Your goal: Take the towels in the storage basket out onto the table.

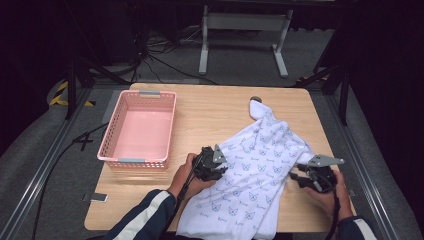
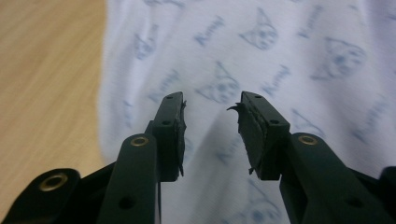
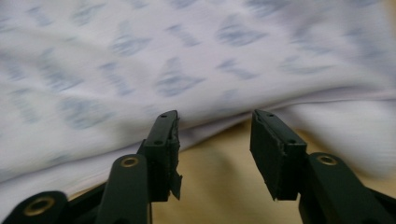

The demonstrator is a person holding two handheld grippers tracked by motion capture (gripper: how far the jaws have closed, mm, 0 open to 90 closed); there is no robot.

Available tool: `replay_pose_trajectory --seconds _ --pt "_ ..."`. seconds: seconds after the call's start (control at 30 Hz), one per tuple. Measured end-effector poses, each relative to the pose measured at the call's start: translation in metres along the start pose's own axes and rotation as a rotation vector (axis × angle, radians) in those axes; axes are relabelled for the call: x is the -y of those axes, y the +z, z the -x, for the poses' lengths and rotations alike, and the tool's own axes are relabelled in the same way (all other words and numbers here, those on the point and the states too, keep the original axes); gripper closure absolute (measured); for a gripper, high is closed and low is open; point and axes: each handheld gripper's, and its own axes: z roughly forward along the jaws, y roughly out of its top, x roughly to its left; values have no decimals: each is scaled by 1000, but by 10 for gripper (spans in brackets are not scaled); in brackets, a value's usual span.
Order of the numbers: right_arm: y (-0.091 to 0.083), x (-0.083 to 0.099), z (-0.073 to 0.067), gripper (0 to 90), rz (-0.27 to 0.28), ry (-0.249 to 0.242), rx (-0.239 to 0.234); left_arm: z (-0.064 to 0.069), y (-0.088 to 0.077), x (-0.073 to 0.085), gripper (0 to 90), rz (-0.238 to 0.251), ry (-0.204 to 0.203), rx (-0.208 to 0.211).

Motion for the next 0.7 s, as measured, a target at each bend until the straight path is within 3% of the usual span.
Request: replay_pose_trajectory --seconds 0.03,0.07,0.1,0.17,0.23,0.27,0.33,0.4,0.57,0.7 --pt "3 1 -6 500 -20 -21 -20 1 -1 3 630 -4 -3 2" --pt "3 1 -6 500 -20 -21 -20 2 0 7 630 -18 3 1" --pt "7 2 -16 485 -41 -57 -8 2 1 10 632 -22 2 -5" --pt "14 2 -26 479 -27 -63 -25 -1 3 15 639 -32 -18 -14" --pt "15 -1 -30 450 -31 -69 3 -6 5 20 655 -20 -36 -7" --pt "15 0 -29 453 -27 -68 3 -9 4 21 654 -21 -59 -4" --pt "13 3 -27 444 -35 -59 6 -13 3 23 665 -21 -63 -1" --pt "8 6 -24 444 -52 -60 32 -16 2 25 668 -20 -87 -20" --pt "-3 14 -16 446 -91 -28 85 -16 -2 25 684 -49 -60 -46" --pt "-15 23 -5 446 -130 35 179 -13 -6 27 695 -68 -35 -60"
